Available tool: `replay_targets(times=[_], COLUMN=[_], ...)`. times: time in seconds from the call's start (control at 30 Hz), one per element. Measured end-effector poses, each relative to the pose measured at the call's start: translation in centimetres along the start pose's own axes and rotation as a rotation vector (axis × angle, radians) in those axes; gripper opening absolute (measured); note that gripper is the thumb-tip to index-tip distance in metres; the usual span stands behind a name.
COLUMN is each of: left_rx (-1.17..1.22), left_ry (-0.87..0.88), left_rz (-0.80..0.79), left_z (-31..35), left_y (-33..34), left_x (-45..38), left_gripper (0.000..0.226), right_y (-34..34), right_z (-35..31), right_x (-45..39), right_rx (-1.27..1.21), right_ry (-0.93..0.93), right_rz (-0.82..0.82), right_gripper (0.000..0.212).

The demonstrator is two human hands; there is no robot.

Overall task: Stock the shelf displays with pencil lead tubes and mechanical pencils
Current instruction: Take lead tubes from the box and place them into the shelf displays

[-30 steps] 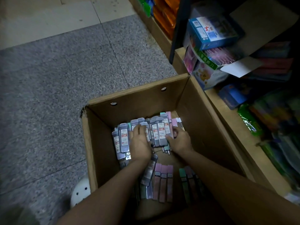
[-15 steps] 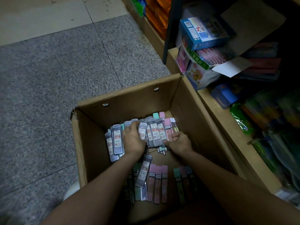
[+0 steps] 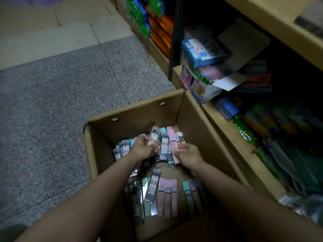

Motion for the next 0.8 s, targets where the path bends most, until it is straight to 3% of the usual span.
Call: replay_targets(times=[0.17, 0.23, 0.33, 0.5, 0.8], left_rx=[-0.020, -0.088, -0.090, 0.149, 0.297], left_ry=[0.061, 0.150, 0.265, 0.392, 0.609], left_rz=[-0.314, -0.403, -0.458, -0.598, -0.681], left_z=[8.4, 13.0, 19.4, 26.5, 32.8], left_y=[0.4, 0.9, 2.5, 7.4, 15.2], left_x=[3.8, 5.5, 8.6, 14.6, 21.6], left_gripper=[0.022, 0.018, 0.013, 0.021, 0.015], right_y=[-1.3, -3.7, -8.5, -16.8, -30.6], right_z=[-7.8, -11.2, -15.0, -16.8, -15.3], right_x=[7.2, 11.2, 16.6, 23.5, 34.9], right_rx=[0.116, 0.167, 0.233, 0.168, 0.241], right_ry=[-0.332, -0.467, -0.612, -0.690, -0.773], right_rz=[-0.175, -0.170, -0.044, 0.181, 0.566], right_gripper=[0.092, 0.104, 0.088, 0.066, 0.050])
Point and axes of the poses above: each hand's wrist, its own x-axis away from the middle knuckle, its own y-axis out of the palm, z = x × y, the point moved 10 cm from there along -x, towards the middle knuckle, and after that the axes turned 8 degrees about y, right-handed, at the moved point
